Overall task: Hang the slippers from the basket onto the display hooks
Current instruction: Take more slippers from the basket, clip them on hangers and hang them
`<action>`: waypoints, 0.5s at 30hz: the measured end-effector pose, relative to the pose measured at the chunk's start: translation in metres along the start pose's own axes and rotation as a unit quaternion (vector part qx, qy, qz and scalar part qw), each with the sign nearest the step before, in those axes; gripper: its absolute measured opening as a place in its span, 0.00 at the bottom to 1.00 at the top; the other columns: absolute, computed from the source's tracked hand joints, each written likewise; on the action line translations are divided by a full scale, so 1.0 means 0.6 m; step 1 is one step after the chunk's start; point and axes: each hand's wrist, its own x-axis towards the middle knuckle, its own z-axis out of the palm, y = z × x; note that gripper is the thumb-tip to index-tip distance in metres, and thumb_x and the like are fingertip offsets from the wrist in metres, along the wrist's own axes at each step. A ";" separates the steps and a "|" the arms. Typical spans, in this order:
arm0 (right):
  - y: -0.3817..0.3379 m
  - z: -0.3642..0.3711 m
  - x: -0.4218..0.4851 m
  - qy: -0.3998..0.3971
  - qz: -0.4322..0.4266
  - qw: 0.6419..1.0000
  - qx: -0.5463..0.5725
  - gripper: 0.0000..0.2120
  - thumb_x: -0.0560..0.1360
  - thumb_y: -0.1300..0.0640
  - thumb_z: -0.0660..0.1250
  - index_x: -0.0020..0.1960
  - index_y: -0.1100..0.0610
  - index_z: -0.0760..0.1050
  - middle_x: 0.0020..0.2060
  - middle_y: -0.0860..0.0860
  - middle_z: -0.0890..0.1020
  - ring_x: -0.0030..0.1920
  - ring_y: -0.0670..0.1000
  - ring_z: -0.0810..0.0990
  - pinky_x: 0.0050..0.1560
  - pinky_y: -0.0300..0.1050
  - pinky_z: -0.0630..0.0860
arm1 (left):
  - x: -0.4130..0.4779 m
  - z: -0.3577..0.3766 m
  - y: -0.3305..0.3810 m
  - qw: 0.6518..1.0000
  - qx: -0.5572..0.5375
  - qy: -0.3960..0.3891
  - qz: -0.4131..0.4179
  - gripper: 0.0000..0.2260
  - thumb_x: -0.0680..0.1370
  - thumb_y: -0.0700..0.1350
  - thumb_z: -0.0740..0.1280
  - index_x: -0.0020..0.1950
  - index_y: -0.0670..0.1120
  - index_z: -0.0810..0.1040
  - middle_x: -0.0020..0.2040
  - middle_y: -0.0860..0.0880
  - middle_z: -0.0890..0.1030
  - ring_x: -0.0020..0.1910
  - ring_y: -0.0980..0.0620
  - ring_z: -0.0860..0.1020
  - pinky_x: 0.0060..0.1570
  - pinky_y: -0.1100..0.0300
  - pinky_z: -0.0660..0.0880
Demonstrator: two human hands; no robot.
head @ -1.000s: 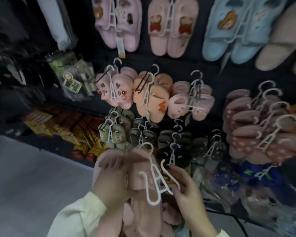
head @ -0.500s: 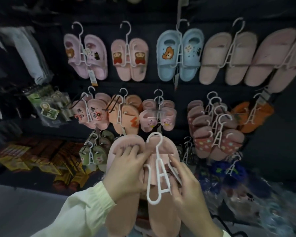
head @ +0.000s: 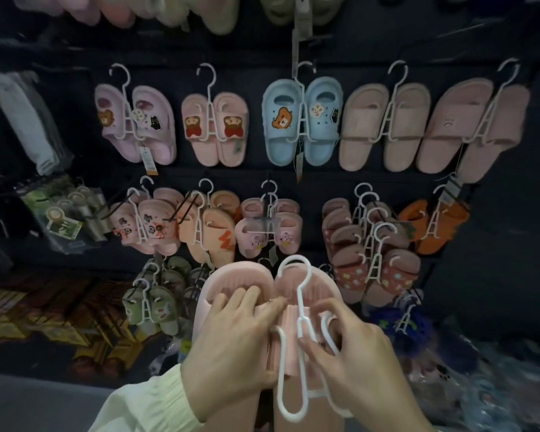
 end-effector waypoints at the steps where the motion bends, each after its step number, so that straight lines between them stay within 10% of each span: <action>1: 0.000 -0.003 0.001 -0.001 0.000 1.000 0.001 0.15 0.72 0.41 0.70 0.55 0.39 0.70 0.32 0.42 0.79 0.37 0.43 0.79 0.37 0.34 0.71 | 0.002 0.002 0.002 1.000 -0.002 -0.001 -0.001 0.35 0.61 0.73 0.66 0.63 0.56 0.76 0.46 0.54 0.74 0.43 0.50 0.74 0.42 0.52 0.71; 8: -0.004 -0.018 0.009 -0.024 -0.019 1.000 -0.003 0.17 0.71 0.42 0.73 0.57 0.36 0.73 0.34 0.27 0.77 0.38 0.34 0.76 0.40 0.28 0.69 | 0.031 -0.001 0.007 1.000 0.011 0.004 -0.003 0.35 0.62 0.71 0.65 0.63 0.53 0.77 0.46 0.52 0.74 0.43 0.48 0.74 0.41 0.51 0.71; 15: 0.003 -0.010 0.011 0.077 -0.011 0.997 0.023 0.10 0.70 0.45 0.75 0.37 0.49 0.79 0.47 0.37 0.70 0.46 0.39 0.74 0.39 0.30 0.69 | 0.041 -0.011 0.017 1.000 0.016 -0.010 -0.005 0.36 0.59 0.65 0.69 0.65 0.53 0.75 0.47 0.52 0.73 0.45 0.48 0.73 0.42 0.51 0.71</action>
